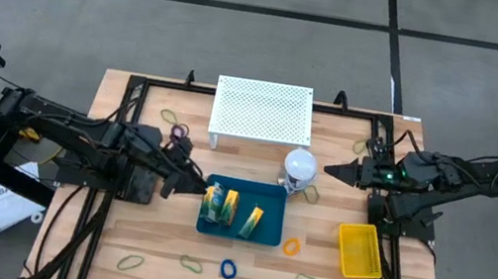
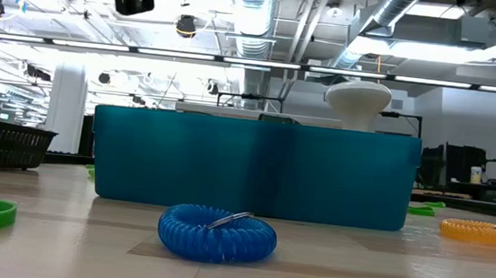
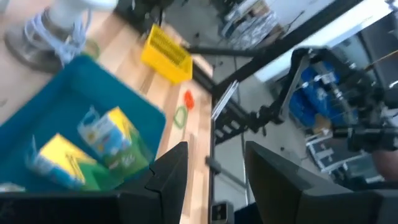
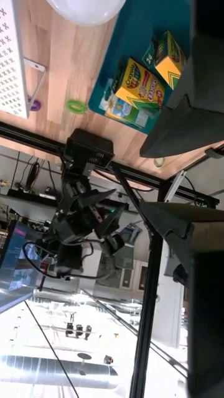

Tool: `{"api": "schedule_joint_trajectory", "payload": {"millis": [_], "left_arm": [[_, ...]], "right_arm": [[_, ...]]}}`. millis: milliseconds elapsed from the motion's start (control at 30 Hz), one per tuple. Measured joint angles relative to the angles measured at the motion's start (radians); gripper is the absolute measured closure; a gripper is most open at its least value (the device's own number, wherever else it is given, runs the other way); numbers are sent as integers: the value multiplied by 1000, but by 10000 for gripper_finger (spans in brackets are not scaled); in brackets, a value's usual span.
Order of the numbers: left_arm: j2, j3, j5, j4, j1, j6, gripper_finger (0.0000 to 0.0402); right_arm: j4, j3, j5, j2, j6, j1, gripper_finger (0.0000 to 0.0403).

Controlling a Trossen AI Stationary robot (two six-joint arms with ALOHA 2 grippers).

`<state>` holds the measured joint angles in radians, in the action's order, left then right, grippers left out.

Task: Pick & Place Office Desk Supplies
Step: Put the green rubber band into the yellow bin

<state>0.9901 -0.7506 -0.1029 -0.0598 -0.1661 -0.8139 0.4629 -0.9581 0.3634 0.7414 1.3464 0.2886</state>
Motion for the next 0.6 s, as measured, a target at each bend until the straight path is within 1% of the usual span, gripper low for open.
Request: {"api": "schedule_joint_trajectory", "payload": {"millis": [100, 167, 233, 333, 467, 600], "left_arm": [[0, 0, 2, -39, -22, -6, 247], [0, 0, 21, -52, -35, -8, 247], [0, 0, 42, -64, -40, -14, 247], [0, 0, 42, -96, -40, -43, 247], [35, 0, 5, -102, -45, -91, 247], [100, -1, -33, -109, -80, -84, 247]], "right_arm": [[0, 0, -4, 0, -1, 0, 280], [0, 0, -5, 0, -3, 0, 280], [0, 0, -5, 0, -3, 0, 280], [0, 0, -5, 0, -3, 0, 280], [0, 0, -8, 0, -8, 0, 280], [0, 0, -8, 0, -8, 0, 280]]}}
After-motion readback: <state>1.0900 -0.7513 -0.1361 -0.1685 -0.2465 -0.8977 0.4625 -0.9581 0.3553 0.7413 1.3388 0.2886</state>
